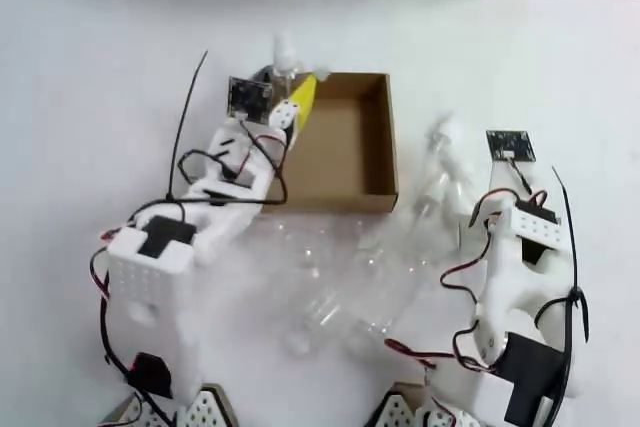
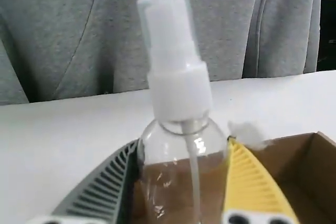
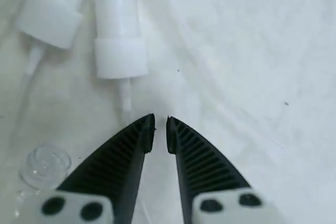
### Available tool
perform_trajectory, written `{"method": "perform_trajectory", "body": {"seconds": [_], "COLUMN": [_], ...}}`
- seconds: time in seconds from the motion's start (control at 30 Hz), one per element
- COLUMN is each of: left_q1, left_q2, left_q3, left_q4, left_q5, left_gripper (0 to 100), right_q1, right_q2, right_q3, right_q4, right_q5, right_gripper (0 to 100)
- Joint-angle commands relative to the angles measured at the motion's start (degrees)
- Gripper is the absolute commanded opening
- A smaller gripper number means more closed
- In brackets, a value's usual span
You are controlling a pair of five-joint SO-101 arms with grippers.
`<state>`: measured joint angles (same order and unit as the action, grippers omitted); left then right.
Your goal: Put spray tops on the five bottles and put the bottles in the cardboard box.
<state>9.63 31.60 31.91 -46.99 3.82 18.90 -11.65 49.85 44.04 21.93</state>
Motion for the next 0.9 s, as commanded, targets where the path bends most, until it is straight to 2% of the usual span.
{"method": "perform_trajectory", "body": {"seconds": [0.0, 0.2, 0.3, 0.4, 0.5, 0.87], "left_q1": [-0.7, -0.7, -0.7, -0.7, -0.7, -0.8], "left_q2": [-0.4, -0.3, -0.4, -0.8, -0.9, -1.0], "left_q3": [-3.2, -2.9, -2.7, -3.1, -3.1, -2.7], "left_q4": [-1.9, -1.9, -1.8, 2.5, 4.0, 4.0], "left_q5": [0.1, 0.1, 0.1, 0.1, 0.1, 0.1], "left_gripper": [12, 15, 24, 33, 38, 39], "right_q1": [-0.8, -0.8, -0.8, -0.8, -0.8, -0.8], "right_q2": [-0.2, -0.2, -0.2, -0.2, -0.2, -0.2], "right_q3": [-1.1, -1.1, -1.1, -1.1, -1.1, -1.1], "right_q4": [-0.9, -1.0, -1.0, -1.0, -1.0, -1.0], "right_q5": [0.7, 0.7, 0.7, 0.7, 0.7, 0.7], "right_gripper": [1.7, 1.7, 1.7, 1.7, 1.7, 1.7]}}
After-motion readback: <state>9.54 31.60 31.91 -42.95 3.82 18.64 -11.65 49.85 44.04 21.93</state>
